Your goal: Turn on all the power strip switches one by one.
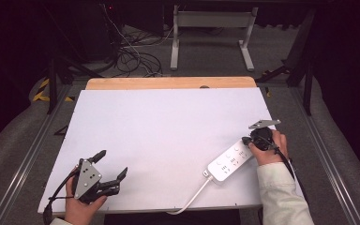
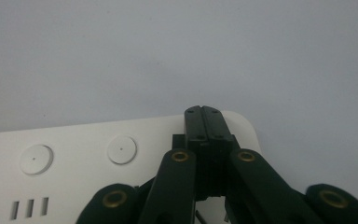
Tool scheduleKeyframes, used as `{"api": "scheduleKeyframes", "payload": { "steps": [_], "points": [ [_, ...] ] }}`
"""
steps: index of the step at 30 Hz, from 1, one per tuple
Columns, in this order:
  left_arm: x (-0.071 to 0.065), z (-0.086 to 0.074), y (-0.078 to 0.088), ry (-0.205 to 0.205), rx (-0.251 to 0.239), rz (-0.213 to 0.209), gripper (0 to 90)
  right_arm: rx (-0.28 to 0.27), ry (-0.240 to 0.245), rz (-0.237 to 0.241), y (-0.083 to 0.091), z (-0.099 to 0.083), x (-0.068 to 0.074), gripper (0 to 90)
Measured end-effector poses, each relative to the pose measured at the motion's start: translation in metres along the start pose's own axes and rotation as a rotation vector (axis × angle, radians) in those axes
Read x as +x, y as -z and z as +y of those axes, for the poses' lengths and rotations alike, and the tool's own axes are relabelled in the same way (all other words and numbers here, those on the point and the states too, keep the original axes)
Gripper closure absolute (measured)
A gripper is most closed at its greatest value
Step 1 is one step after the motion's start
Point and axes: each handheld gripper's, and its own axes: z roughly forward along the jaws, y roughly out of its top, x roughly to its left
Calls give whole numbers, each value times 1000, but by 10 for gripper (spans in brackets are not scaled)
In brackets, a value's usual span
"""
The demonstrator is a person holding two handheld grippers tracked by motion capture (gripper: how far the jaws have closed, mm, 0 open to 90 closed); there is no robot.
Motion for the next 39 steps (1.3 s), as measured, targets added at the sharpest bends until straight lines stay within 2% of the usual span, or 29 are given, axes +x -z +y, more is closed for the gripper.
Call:
{"api": "scheduleKeyframes", "payload": {
  "steps": [2,3,6,8,9,12,18,29,34,39],
  "points": [
    [0,0,0,-4,1,1,153,-7,-10,10,0,0,-2,900],
    [0,0,0,-3,2,1,153,-37,-5,6,1,-1,-2,900],
    [0,1,0,-9,2,5,152,-98,24,-39,7,-3,-1,900],
    [0,0,-1,-8,5,5,149,-154,-1,-9,15,-1,-4,900],
    [0,0,-2,-7,8,2,146,-164,-2,-4,19,0,-5,900],
    [0,0,-1,-14,5,4,139,-182,20,23,24,0,0,900],
    [0,0,0,-6,0,1,133,-214,58,46,33,4,10,900],
    [0,0,-1,-12,-1,-6,128,-211,67,93,36,6,17,900],
    [-1,1,0,-4,-10,-20,110,-184,87,140,31,5,24,900],
    [-1,0,0,0,-13,-17,110,-145,96,148,25,4,28,900]
  ]
}}
